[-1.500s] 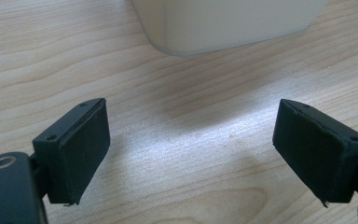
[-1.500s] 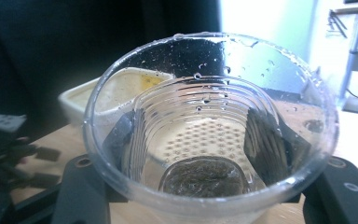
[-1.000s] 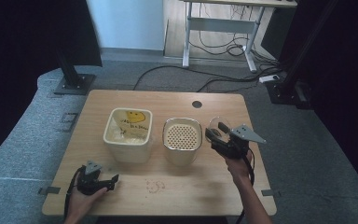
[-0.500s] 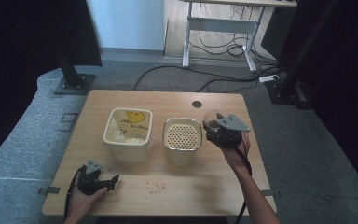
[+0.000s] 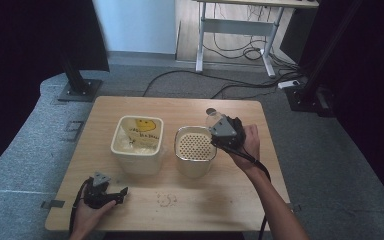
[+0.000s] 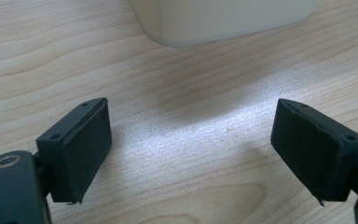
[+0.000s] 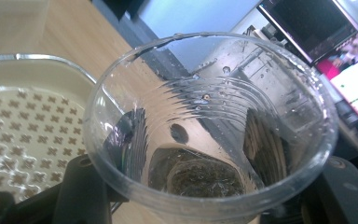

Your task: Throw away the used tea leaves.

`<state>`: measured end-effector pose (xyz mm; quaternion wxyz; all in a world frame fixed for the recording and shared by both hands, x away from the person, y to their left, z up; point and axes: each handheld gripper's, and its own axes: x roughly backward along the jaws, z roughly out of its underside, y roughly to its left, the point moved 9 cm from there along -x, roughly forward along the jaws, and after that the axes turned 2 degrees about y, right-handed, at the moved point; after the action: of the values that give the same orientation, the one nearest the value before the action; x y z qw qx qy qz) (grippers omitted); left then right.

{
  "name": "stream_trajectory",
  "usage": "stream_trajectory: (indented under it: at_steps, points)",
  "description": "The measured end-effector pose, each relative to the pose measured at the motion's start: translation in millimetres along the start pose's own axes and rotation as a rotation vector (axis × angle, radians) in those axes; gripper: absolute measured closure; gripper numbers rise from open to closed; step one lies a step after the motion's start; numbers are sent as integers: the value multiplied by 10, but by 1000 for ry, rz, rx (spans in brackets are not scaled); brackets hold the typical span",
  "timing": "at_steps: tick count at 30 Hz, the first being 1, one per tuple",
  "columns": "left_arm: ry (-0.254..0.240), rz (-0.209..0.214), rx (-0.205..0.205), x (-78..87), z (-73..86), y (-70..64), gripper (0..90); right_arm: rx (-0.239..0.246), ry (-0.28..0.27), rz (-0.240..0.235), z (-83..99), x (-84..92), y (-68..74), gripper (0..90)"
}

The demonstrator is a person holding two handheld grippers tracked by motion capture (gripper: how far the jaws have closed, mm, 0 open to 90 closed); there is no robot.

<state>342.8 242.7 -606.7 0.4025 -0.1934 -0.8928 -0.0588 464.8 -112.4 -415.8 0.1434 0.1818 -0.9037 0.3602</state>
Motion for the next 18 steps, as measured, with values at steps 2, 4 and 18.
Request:
stream_trajectory:
  at_steps: [2,4,18]
  points:
    - [0,0,2,-5,0,-1,124,35,14,6,-23,-16,24,400]
    - [0,-2,5,-10,2,7,124,107,34,16,-52,-41,70,400]
    - [9,-9,16,-28,8,52,126,860,175,244,-124,-192,339,402]
